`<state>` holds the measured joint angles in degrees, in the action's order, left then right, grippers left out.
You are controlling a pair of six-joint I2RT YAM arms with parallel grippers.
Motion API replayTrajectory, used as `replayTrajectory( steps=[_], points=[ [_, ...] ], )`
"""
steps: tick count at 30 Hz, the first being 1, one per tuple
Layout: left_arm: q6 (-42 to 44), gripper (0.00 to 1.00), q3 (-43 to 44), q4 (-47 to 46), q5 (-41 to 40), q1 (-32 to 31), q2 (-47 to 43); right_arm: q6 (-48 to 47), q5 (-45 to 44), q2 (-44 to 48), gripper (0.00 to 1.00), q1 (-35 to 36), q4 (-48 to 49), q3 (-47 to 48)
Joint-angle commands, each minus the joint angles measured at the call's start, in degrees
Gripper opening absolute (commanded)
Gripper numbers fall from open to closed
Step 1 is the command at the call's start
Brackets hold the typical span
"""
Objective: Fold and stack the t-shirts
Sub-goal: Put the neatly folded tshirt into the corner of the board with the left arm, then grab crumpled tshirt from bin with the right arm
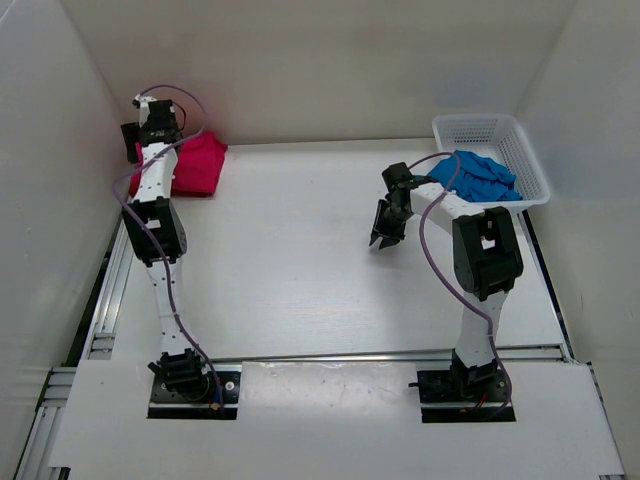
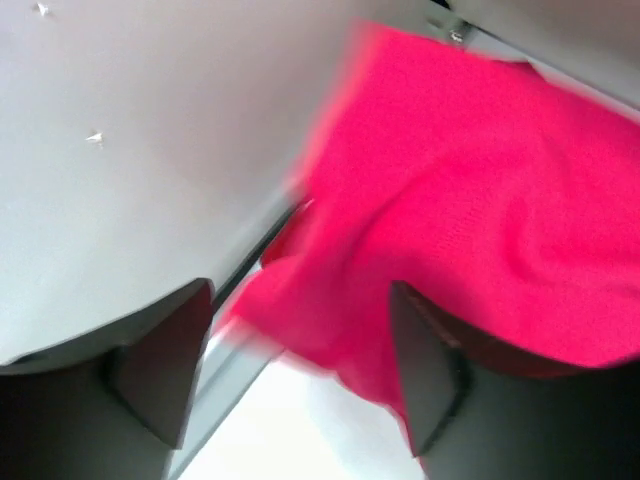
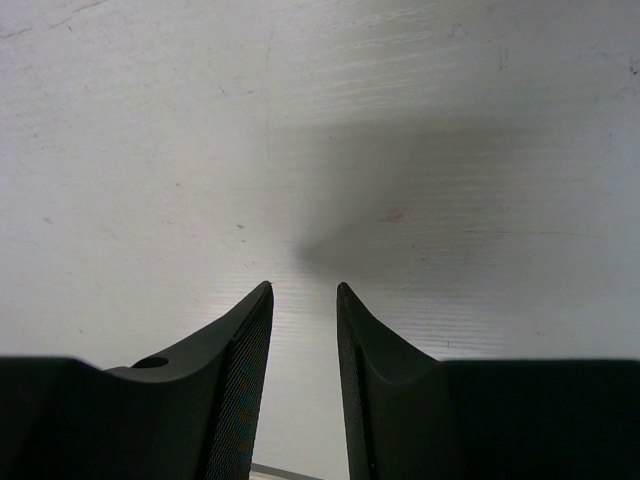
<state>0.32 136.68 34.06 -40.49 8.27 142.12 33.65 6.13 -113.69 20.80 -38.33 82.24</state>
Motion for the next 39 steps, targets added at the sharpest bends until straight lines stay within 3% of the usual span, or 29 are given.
replayTrajectory(
  steps=[1, 2, 3, 8, 11, 16, 20, 22, 25, 28, 31, 33, 36, 37, 39],
  points=[
    [-0.32, 0.87, 5.07, -2.94, -5.99, 1.65, 2.80, -1.31, -0.15, 1.10, 0.37, 0.03, -1.92, 1.70],
    [-0.32, 0.95, 6.22, -3.56, -6.53, 1.66, 3.33, -1.31, 0.37, 1.10, 0.37, 0.03, -1.93, 1.70],
    [-0.32, 0.96, 7.10, -5.05, -6.53, 1.66, 3.33, -1.31, 0.37, 1.10, 0.37, 0.03, -1.93, 1.70],
    [-0.32, 0.97, 5.18, -6.99, -7.23, 2.19, 0.53, -1.31, 0.37, 1.63, 0.37, 0.56, -1.93, 1.70],
    [-0.32, 0.99, -2.44, -6.99, -4.70, 1.40, -6.22, -1.31, 0.37, 3.03, 0.38, 0.56, -2.98, 2.23],
    [-0.32, 0.99, -25.80, -6.99, 6.37, -4.21, -29.82, -1.31, -3.65, 7.77, 0.50, 0.56, -7.19, 5.12],
    [-0.32, 0.99, -36.11, -6.47, 11.81, -8.44, -45.85, 0.00, -9.10, 14.08, 0.67, 0.56, -13.07, 7.40],
    [-0.32, 0.99, -41.64, -6.47, 15.42, -8.98, -55.40, 0.54, -15.69, 16.73, 0.71, 0.56, -14.31, 8.11],
    [-0.32, 0.99, -46.40, -5.94, 26.57, -7.75, -64.14, 1.07, -22.54, 21.22, 0.81, 0.56, -14.32, 10.48],
    [-0.32, 0.99, -50.19, -5.33, 34.67, -7.13, -71.54, 0.54, -27.57, 21.84, 0.86, -6.79, -11.78, 16.54],
    [-0.32, 0.99, -50.90, -4.71, 37.58, -7.65, -73.74, 0.54, -23.55, 17.13, 0.86, -15.65, -3.27, 21.55],
    [-0.32, 0.99, -50.29, -4.09, 36.89, -8.27, -72.96, 1.85, -19.07, 11.33, 0.86, -19.55, -0.71, 29.79],
    [-0.32, 0.99, -48.53, -4.09, 34.70, -9.58, -71.03, 2.56, -11.60, -5.45, 0.85, -24.92, -2.18, 49.20],
    [-0.32, 0.99, -48.01, -4.09, 33.21, -9.59, -70.50, 4.13, -9.93, -13.41, 0.85, -26.84, -2.19, 53.42],
    [-0.32, 0.99, -46.43, -3.48, 31.88, -10.12, -68.75, 6.33, -7.46, -19.09, 0.83, -28.61, -0.62, 58.37]
  ],
)
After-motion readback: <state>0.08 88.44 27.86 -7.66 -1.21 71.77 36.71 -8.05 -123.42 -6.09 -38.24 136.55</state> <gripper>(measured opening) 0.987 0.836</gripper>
